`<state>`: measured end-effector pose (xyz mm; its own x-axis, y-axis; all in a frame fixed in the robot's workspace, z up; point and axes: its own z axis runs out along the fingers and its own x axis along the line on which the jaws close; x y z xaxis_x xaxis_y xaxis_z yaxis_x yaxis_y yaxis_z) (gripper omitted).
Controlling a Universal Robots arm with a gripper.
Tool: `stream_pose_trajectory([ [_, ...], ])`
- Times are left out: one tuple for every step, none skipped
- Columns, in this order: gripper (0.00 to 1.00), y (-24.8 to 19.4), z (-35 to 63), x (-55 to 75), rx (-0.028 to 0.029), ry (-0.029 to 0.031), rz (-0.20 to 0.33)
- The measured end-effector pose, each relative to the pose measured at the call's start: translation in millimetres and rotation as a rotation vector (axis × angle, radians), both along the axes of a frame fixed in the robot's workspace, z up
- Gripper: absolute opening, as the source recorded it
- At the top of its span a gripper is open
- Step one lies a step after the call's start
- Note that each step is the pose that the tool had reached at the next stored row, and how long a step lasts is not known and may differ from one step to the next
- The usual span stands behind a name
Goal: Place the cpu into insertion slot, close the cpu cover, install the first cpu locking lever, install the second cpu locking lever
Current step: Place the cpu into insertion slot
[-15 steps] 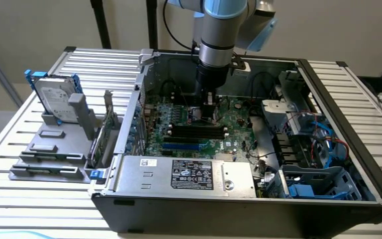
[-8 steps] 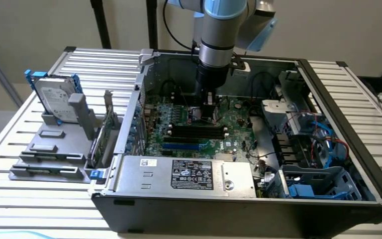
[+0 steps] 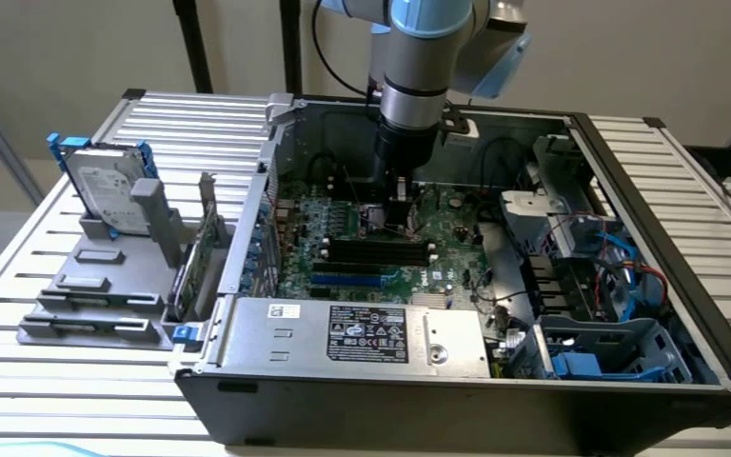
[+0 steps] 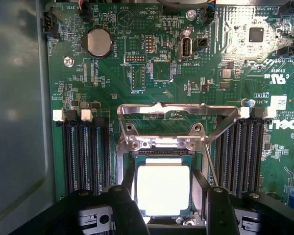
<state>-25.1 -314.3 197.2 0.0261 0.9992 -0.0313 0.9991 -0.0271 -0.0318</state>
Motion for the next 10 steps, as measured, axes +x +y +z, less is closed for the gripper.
stream_pose_trajectory([
  [0.54, 0.0, -0.2, 0.0, 0.0004, -0.0001, 0.0],
  [0.54, 0.0, -0.2, 0.0, 0.0007, -0.0001, 0.0],
  [0.54, 0.0, -0.3, 0.0, 0.0009, -0.0001, 0.0],
  [0.54, 0.2, -0.6, 0.0, 0.0023, -0.0002, 0.0],
  [0.56, 0.3, -0.7, 0.1, 0.0025, -0.0004, 0.0],
  [0.62, 0.2, -0.7, 0.1, 0.0022, -0.0004, 0.0],
  [0.62, 0.2, -0.6, 0.0, 0.0021, -0.0004, 0.0],
  [0.62, 0.1, -0.5, 0.0, 0.0022, -0.0002, 0.0],
  [0.69, 0.1, -0.6, 0.0, 0.0027, -0.0002, 0.0],
  [0.69, 0.1, -0.6, 0.0, 0.0032, -0.0002, 0.0],
])
